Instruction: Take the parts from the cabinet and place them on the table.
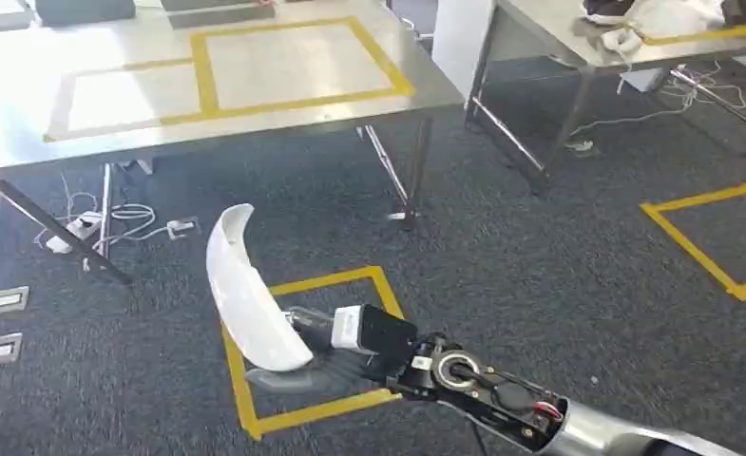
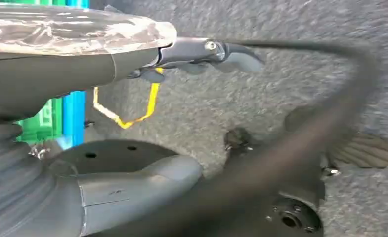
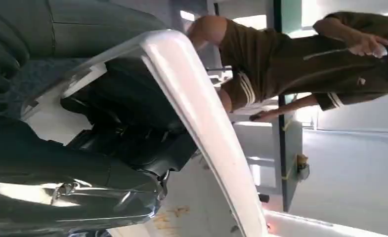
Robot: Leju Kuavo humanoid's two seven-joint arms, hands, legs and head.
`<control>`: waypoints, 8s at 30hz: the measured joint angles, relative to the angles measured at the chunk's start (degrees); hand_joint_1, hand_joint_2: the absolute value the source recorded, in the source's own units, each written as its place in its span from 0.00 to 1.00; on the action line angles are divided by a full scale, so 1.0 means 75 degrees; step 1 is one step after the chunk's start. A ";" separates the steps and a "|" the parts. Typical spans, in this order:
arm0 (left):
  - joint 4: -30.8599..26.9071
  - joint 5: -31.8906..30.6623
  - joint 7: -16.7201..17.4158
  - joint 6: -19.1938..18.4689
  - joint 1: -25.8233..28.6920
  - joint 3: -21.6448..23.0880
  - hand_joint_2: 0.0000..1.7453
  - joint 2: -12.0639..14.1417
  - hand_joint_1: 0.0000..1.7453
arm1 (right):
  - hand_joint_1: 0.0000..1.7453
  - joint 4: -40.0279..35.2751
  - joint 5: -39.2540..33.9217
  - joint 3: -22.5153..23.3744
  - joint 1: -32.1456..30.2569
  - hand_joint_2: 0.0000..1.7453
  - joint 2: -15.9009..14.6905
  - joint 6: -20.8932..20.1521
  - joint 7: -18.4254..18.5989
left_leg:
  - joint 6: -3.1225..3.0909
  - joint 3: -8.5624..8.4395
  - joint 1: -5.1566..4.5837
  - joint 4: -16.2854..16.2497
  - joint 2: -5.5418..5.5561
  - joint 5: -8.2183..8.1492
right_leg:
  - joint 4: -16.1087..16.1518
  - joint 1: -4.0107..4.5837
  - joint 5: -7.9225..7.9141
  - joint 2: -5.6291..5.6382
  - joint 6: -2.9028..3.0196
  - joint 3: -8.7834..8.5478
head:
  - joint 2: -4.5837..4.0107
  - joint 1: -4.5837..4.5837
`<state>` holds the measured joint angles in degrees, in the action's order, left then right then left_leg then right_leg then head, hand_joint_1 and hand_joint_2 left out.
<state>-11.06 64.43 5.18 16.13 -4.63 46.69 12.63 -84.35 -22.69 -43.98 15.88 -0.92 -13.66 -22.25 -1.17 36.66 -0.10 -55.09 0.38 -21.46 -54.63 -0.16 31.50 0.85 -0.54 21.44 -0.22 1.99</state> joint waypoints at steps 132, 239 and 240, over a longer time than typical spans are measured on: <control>0.0015 0.0163 0.0032 0.0064 -0.0062 0.0029 1.00 0.0117 0.00 | 0.98 0.0221 -0.0236 -0.0192 0.0242 1.00 -0.0050 0.0090 -0.0236 | -0.0023 0.0324 -0.0131 0.0123 0.0021 0.0365 | 0.0308 0.0022 -0.0016 0.0130 0.0029 0.0024 | 0.0000 0.0021; 0.0017 0.0184 -0.0157 -0.0038 -0.0103 0.0128 1.00 0.0059 0.00 | 0.98 0.0752 0.0777 -0.0242 0.1325 1.00 -0.0067 0.0979 0.0375 | 0.0395 -0.1404 0.0135 0.0359 -0.0045 -0.0926 | -0.0110 -0.0136 -0.0878 -0.0068 -0.0105 0.1369 | 0.0000 0.0076; 0.0017 0.0187 -0.0163 -0.0047 -0.0104 0.0137 1.00 0.0059 0.00 | 0.98 0.0810 0.1071 -0.0271 0.1466 1.00 -0.0047 0.1082 0.0499 | 0.0395 -0.1398 0.0135 0.0359 -0.0045 -0.0926 | -0.0110 -0.0138 -0.0879 -0.0067 -0.0105 0.1369 | 0.0000 0.0076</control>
<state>-10.93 65.83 3.96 15.78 -5.41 47.71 13.07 -78.27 -14.66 -46.01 26.87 -1.27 -5.55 -18.51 1.79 26.18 0.91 -52.39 0.04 -28.41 -55.45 -1.20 24.91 0.35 -1.32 31.71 -0.22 2.56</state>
